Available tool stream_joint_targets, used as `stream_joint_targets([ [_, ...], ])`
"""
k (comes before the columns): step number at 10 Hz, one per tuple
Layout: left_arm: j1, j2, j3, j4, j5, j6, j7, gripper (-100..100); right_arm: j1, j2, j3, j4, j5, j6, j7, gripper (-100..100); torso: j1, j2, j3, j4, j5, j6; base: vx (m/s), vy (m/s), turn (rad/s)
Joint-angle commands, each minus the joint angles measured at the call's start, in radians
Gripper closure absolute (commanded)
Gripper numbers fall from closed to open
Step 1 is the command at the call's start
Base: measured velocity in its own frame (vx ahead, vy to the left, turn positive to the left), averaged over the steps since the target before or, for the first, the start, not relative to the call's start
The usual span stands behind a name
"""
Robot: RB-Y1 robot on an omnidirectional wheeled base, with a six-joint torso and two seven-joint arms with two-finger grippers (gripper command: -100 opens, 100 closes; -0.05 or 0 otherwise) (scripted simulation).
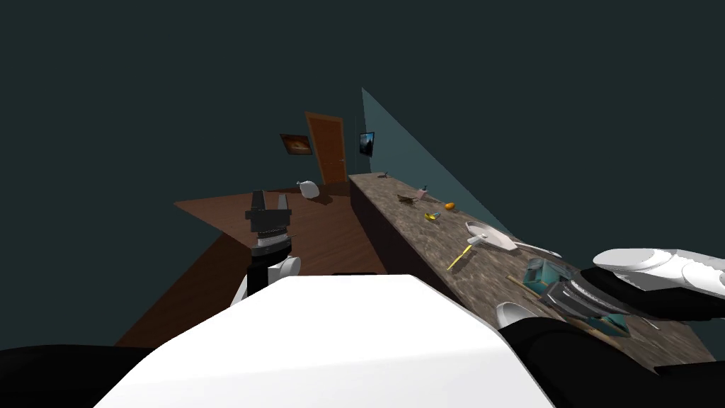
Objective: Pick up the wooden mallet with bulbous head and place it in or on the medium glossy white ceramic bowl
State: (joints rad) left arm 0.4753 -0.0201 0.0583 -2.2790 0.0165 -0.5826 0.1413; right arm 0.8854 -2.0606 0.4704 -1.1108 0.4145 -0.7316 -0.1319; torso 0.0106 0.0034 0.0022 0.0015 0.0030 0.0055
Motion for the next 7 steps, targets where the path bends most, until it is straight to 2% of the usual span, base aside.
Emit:
stream_joint_targets([
  [1, 0.000, 0.000, 0.000, 0.000, 0.000, 0.000, 0.000, 0, 0.011, -0.001, -0.019, -0.008, 0.013, -0.037, 0.005, 100, 0.000, 0.000, 0.000, 0.000, 0.000, 0.000, -0.014, 0.041, -0.114],
  [7, 0.000, 0.000, 0.000, 0.000, 0.000, 0.000, 0.000, 0, 0.025, -0.002, -0.043, -0.037, 0.030, -0.146, 0.040, 100, -0.004, -0.002, -0.001, -0.001, -0.002, -0.001, -0.010, 0.027, -0.087],
])
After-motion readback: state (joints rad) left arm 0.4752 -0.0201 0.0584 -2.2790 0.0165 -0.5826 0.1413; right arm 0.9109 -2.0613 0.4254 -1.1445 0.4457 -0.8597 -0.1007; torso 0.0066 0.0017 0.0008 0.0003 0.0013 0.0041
